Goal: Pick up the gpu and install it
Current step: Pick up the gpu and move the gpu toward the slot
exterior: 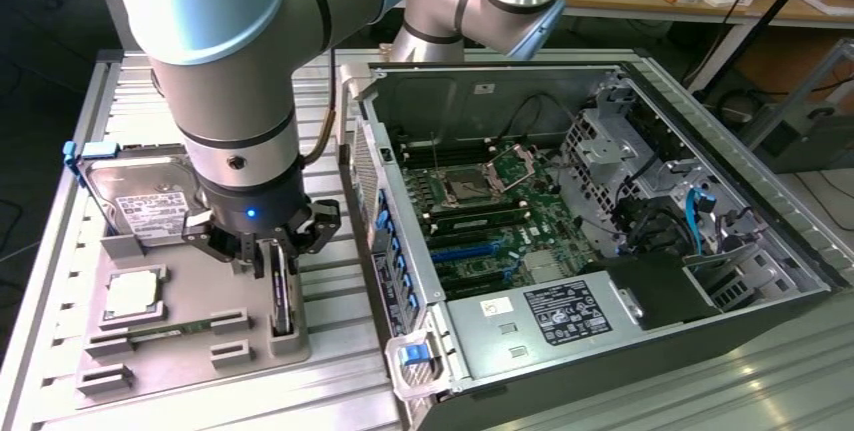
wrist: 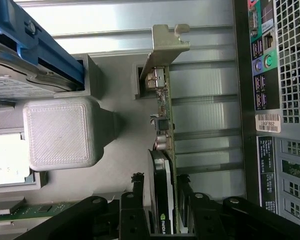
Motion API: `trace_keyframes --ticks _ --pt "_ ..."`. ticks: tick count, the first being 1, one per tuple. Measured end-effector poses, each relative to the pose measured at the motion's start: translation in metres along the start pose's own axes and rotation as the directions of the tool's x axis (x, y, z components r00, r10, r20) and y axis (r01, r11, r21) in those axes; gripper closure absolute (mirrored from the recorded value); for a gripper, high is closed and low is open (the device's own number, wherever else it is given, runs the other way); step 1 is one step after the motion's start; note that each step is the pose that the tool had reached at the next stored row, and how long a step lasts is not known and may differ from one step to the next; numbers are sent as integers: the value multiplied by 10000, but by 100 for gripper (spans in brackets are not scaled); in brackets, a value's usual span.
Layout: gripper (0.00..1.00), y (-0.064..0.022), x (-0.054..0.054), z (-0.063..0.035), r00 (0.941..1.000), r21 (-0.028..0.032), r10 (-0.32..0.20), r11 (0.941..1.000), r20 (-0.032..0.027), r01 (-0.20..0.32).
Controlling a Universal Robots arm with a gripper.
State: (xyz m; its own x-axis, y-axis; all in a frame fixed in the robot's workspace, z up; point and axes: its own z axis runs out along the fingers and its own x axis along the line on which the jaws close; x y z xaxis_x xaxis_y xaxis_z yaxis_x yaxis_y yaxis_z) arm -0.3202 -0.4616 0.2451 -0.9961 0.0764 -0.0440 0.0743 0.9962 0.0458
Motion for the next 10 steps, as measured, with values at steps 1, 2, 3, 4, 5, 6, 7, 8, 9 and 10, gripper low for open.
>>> trace_keyframes --ticks 1,2,3,4,5,6,7,8,9,10 --pt "61 0 0 0 10000 -1 0 10000 0 0" --pt "61 0 0 0 10000 0 0 10000 0 0" --pt "63 0 0 0 10000 0 0 10000 0 0" --pt "63 0 0 0 10000 0 0 10000 0 0" --pt "70 0 0 0 10000 0 0 10000 0 0" --pt "70 0 0 0 10000 0 0 10000 0 0" --pt "70 0 0 0 10000 0 0 10000 0 0" --pt "70 0 0 0 10000 0 0 10000 0 0" --pt "70 0 0 0 10000 0 0 10000 0 0" --pt "71 0 0 0 10000 0 -1 10000 -1 1"
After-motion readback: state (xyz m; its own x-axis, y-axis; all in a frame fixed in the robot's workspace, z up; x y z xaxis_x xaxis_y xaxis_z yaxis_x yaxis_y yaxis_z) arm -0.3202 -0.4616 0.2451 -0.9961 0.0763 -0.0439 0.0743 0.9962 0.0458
